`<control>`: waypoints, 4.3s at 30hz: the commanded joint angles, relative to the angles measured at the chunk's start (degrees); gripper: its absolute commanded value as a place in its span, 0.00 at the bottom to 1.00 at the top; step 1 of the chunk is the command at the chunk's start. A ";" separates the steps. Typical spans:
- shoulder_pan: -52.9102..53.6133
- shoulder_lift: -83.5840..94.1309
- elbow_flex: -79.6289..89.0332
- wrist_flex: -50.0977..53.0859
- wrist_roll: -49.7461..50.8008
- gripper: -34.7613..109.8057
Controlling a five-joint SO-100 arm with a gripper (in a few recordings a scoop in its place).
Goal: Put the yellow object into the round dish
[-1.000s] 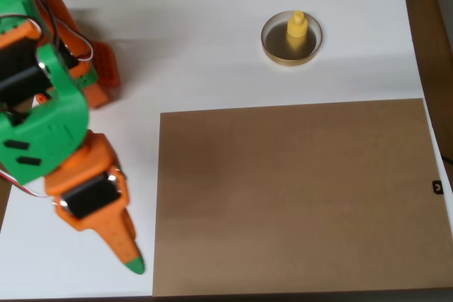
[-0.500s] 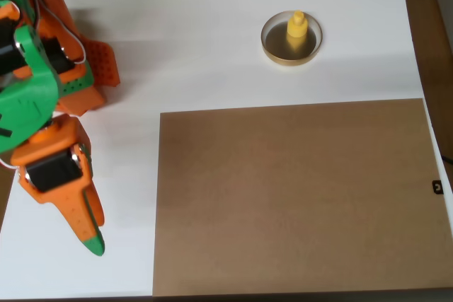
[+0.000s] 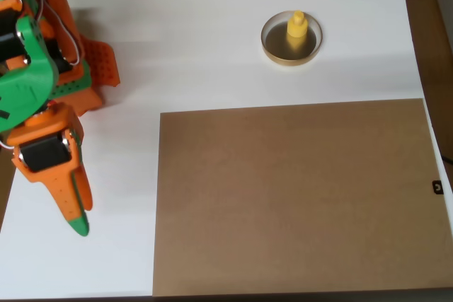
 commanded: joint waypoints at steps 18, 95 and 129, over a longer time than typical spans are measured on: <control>1.14 21.18 12.22 4.57 -4.04 0.35; 4.04 29.71 19.25 5.98 -10.20 0.33; 4.83 29.79 18.98 6.42 -5.45 0.30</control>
